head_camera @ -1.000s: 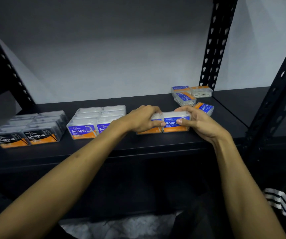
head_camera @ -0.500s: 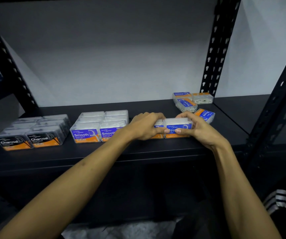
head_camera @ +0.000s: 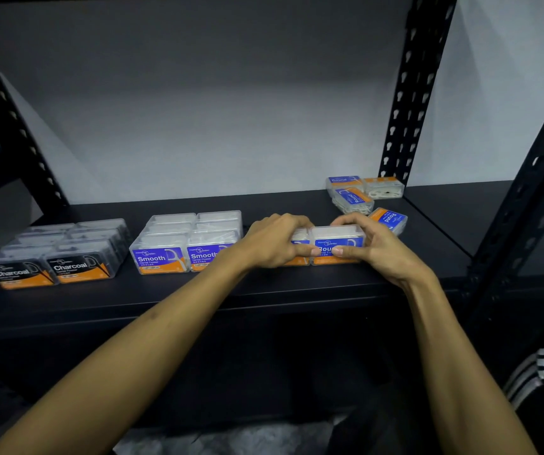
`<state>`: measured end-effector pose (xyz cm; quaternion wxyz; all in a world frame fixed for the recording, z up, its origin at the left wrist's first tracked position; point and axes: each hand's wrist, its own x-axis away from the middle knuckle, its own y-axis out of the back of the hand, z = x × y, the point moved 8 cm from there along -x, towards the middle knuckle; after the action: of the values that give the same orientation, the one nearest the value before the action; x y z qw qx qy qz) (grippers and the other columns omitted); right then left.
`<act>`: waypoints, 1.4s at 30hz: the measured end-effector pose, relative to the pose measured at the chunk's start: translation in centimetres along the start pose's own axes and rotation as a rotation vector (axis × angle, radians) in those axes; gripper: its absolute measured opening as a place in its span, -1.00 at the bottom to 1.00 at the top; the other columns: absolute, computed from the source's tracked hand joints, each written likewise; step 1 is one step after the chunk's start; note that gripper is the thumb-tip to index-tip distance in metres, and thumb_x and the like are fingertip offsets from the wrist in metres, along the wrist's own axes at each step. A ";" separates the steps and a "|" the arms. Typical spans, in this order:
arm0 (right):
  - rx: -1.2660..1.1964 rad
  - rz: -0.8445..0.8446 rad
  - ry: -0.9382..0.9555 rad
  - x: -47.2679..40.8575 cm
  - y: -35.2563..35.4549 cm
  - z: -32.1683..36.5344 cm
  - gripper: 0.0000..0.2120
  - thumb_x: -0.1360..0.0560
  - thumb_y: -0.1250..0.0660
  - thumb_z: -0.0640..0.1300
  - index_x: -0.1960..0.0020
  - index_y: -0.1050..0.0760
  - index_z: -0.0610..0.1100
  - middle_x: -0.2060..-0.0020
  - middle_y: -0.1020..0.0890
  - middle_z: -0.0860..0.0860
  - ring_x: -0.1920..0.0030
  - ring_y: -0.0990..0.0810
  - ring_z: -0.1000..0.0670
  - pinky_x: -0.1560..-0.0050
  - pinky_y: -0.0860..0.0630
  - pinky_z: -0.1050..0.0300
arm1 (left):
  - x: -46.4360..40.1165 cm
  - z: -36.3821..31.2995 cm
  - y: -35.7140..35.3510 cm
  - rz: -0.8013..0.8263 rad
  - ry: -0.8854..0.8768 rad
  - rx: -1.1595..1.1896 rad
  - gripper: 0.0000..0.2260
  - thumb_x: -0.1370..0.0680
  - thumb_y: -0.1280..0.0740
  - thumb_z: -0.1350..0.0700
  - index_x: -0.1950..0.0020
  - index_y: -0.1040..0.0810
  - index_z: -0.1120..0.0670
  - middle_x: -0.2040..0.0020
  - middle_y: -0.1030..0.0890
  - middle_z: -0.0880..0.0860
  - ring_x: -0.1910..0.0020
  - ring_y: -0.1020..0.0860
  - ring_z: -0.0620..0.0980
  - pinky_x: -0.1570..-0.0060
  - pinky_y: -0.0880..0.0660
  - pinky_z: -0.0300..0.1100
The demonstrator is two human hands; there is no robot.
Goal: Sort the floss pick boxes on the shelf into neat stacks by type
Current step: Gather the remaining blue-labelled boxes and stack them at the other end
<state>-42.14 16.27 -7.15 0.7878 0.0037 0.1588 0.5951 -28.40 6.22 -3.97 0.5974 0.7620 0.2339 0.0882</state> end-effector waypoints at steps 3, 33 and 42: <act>0.001 0.003 -0.004 0.0 0.0 0.0 -0.60 -0.38 -0.52 -0.29 -0.19 -0.53 -0.15 -0.10 -0.61 -0.08 -0.07 -0.63 0.05 -0.03 -0.58 0.20 | 0.0 0.0 0.0 0.005 -0.003 0.002 -0.56 -0.49 -0.36 -0.29 -0.32 -0.50 -0.16 -0.23 -0.62 -0.07 -0.20 -0.55 0.04 -0.10 -0.50 0.02; 0.562 -0.515 -0.334 1.0 10.6 -2.7 0.05 -0.21 -0.47 0.42 -0.50 -0.25 -0.12 -0.38 -0.47 -0.14 -0.37 -0.44 -0.12 -0.36 -0.42 -0.10 | -10.4 -4.4 2.0 0.084 0.005 0.108 -0.68 -0.63 -0.30 0.02 -0.37 -0.46 0.07 -0.30 -0.56 0.08 -0.21 -0.55 0.04 -0.13 -0.48 -0.13; 0.417 -0.635 -0.132 2.0 11.7 -1.6 -0.11 -0.24 -0.64 0.07 -0.45 -0.31 -0.10 -0.22 -0.56 -0.05 -0.11 -0.57 0.02 -0.11 -0.49 0.15 | -18.0 -3.7 -0.1 0.202 0.212 -0.034 -0.54 -0.61 -0.29 0.04 -0.47 -0.34 0.15 -0.42 -0.45 0.14 -0.31 -0.47 0.12 -0.18 -0.42 -0.08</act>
<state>-53.02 21.27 -6.90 0.9237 0.1529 0.2185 0.2749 -45.68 1.14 -0.44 0.5701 0.7579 0.2164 0.2319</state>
